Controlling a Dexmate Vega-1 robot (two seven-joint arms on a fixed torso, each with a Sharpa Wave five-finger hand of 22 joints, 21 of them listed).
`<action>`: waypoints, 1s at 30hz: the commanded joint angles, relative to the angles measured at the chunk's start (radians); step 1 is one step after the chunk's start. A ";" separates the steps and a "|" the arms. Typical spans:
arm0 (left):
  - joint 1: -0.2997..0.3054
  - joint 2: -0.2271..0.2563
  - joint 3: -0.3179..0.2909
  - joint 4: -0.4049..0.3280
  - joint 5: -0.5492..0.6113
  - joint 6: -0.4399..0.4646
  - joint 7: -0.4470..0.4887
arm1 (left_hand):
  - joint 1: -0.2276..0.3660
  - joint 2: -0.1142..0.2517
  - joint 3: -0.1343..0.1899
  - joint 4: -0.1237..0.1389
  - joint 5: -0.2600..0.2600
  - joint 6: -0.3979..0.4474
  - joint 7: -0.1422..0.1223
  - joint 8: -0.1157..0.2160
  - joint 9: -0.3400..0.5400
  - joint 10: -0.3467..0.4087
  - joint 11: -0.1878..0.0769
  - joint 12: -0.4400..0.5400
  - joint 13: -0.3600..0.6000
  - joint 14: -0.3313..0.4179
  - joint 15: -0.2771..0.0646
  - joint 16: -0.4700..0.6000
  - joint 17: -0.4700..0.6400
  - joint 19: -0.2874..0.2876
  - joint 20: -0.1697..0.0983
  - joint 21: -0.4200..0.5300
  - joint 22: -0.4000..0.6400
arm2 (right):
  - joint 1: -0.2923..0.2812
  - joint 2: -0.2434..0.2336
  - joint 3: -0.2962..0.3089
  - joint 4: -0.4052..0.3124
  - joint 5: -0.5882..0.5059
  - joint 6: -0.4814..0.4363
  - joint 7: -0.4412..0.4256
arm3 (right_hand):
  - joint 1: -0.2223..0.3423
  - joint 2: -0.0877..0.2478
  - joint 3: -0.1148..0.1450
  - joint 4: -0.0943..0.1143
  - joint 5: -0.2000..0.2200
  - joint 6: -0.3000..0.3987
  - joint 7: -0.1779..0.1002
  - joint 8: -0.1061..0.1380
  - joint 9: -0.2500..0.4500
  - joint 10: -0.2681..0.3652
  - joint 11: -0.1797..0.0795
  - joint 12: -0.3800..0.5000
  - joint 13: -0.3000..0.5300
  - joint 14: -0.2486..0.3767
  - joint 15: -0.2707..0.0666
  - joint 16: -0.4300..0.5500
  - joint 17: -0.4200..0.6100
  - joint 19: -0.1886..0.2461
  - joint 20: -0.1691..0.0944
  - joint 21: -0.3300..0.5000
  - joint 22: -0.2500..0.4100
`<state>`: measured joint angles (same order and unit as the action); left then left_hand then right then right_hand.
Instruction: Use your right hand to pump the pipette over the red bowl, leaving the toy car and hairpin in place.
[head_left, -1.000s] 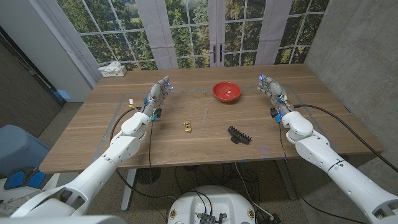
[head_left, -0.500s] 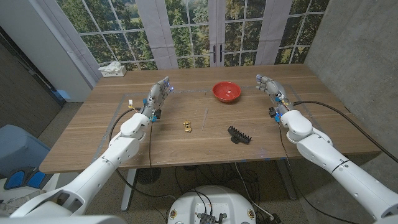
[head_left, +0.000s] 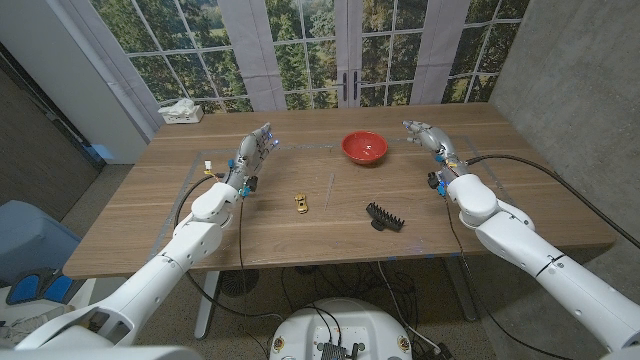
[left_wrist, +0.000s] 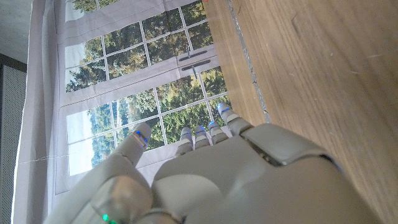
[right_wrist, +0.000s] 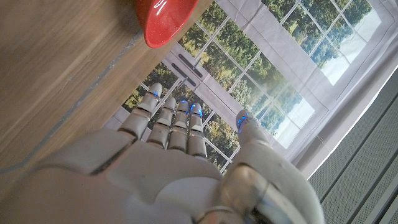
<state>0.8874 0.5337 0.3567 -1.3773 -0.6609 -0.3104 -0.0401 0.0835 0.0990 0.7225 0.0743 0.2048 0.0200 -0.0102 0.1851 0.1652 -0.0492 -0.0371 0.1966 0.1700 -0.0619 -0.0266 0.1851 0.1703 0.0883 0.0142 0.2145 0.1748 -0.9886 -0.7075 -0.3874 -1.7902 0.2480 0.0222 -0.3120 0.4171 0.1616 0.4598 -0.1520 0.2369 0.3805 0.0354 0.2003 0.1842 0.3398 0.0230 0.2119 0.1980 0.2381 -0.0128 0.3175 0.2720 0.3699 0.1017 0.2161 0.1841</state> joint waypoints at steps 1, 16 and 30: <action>-0.002 -0.015 -0.012 0.026 -0.026 -0.010 -0.009 | 0.007 0.109 0.014 0.023 0.010 0.025 0.004 0.008 0.006 0.022 0.001 0.010 0.006 0.013 -0.001 0.008 0.006 0.013 -0.001 0.007 0.004 | 0.019 -0.019 -0.034 -0.072 -0.107 -0.111 -0.035 | 0.023 -0.003 0.007 -0.011 0.008 0.014 -0.003 0.009 0.001 0.012 -0.003 0.005 0.002 0.016 -0.007 0.009 0.007 0.015 -0.001 0.011 0.002; -0.017 -0.055 -0.029 0.079 -0.060 -0.044 -0.019 | 0.026 0.108 0.047 0.031 0.008 0.055 0.018 0.008 0.006 0.051 0.001 0.012 0.006 0.045 -0.003 0.010 0.003 0.034 -0.009 0.010 0.003 | 0.070 -0.029 -0.103 -0.124 -0.250 -0.239 -0.037 | 0.054 0.002 0.020 -0.019 0.020 0.019 -0.019 0.007 0.002 0.020 -0.010 0.005 0.004 0.033 -0.030 0.022 0.016 0.036 -0.010 0.020 0.004; -0.033 -0.068 -0.035 0.106 -0.075 -0.050 -0.035 | 0.023 0.102 0.050 0.045 0.005 0.055 0.017 0.004 0.006 0.058 -0.006 0.011 0.006 0.051 0.001 0.011 0.007 0.044 -0.001 0.011 0.004 | 0.119 -0.038 -0.160 -0.147 -0.358 -0.330 -0.001 | 0.073 0.007 0.027 -0.019 0.026 0.020 -0.034 0.005 0.002 0.023 -0.023 0.005 0.006 0.037 -0.046 0.029 0.025 0.046 -0.020 0.024 0.006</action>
<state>0.8659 0.4774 0.3264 -1.2926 -0.7238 -0.3536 -0.0636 0.0967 0.1042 0.7691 0.1129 0.2118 0.0645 0.0073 0.1888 0.1701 0.0017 -0.0355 0.2043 0.1749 -0.0160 -0.0233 0.1897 0.1749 0.1239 0.0107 0.2184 0.1746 -0.9058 -0.7390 -0.5045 -1.9172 -0.0270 -0.2369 -0.3366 0.4718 0.1688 0.4805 -0.1726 0.2573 0.3999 0.0083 0.2003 0.1840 0.3590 0.0030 0.2118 0.1978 0.2665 -0.0412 0.3404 0.2916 0.4054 0.0876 0.2314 0.1861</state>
